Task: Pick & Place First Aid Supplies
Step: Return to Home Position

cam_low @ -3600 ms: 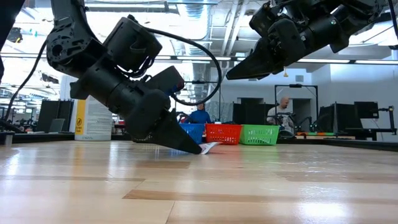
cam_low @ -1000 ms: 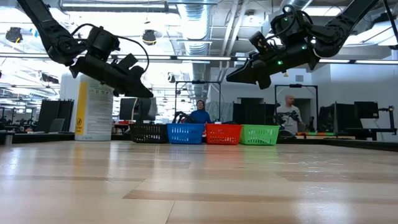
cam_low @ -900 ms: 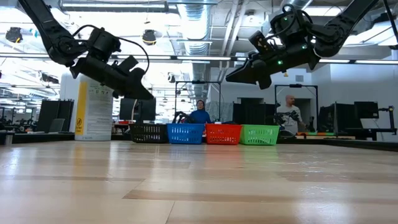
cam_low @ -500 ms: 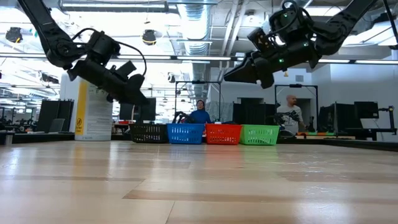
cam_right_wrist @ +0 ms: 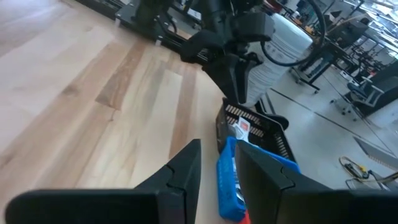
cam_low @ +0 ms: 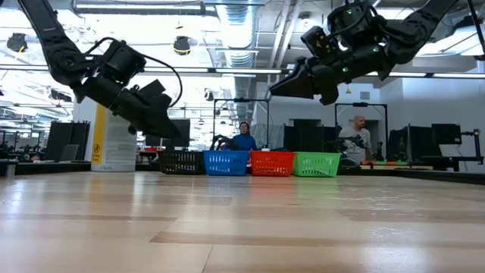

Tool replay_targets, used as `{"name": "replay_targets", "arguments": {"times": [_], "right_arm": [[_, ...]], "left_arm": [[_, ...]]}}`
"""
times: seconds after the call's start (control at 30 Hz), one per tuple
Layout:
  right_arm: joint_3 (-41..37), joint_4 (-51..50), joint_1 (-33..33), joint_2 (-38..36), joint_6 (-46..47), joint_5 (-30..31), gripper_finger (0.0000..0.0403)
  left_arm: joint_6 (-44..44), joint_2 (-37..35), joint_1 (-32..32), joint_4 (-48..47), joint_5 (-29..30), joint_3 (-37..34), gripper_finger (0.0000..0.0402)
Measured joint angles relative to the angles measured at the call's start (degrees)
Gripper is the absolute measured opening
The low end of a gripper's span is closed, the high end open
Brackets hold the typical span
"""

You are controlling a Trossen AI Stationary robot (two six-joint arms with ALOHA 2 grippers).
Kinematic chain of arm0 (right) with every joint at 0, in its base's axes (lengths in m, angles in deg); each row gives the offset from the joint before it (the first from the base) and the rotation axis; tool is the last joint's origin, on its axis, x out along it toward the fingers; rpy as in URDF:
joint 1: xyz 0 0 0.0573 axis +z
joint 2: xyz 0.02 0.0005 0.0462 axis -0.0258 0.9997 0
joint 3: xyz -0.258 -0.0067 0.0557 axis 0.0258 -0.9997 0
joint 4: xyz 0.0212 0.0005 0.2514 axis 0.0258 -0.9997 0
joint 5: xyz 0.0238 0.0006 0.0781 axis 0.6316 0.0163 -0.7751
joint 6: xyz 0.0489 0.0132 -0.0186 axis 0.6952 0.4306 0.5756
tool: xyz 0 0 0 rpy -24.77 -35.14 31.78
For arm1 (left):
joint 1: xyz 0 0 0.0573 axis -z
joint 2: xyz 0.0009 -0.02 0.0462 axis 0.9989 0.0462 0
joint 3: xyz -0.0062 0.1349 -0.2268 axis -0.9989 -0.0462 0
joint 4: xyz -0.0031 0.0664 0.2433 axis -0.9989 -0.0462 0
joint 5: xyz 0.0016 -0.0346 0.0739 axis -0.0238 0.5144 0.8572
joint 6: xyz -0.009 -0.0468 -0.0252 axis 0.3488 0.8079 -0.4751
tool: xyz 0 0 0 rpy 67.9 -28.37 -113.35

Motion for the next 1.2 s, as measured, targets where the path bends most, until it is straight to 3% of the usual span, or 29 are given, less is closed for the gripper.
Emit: {"name": "replay_targets", "arguments": {"times": [0.47,0.57,0.73,0.97,1.2], "right_arm": [[0.0,0.02,3.03,0.0,0.0,0.23,0.0093],[0.0,-0.08,3.62,-0.26,0.64,4.24,0.0093],[0.0,-1.47,3.53,-3.4,4.95,10.36,0.0093],[0.0,-11.31,1.58,-11.63,8.24,10.32,0.0093],[0.0,-17.48,-1.94,-19.82,14.16,7.66,0.0093]], "left_arm": [[0.18,-1.3,6.87,-0.09,0.0,-0.12,0.0122],[0.16,-3.99,7.34,-1.04,0.0,-0.12,0.0121],[-0.98,-13.32,7.42,-9.58,0.01,-0.12,0.0122],[-0.88,-29.66,7.44,-20.74,0.0,-0.12,0.012],[-0.76,-41.14,7.44,-30.12,0.0,-0.12,0.0121]]}}
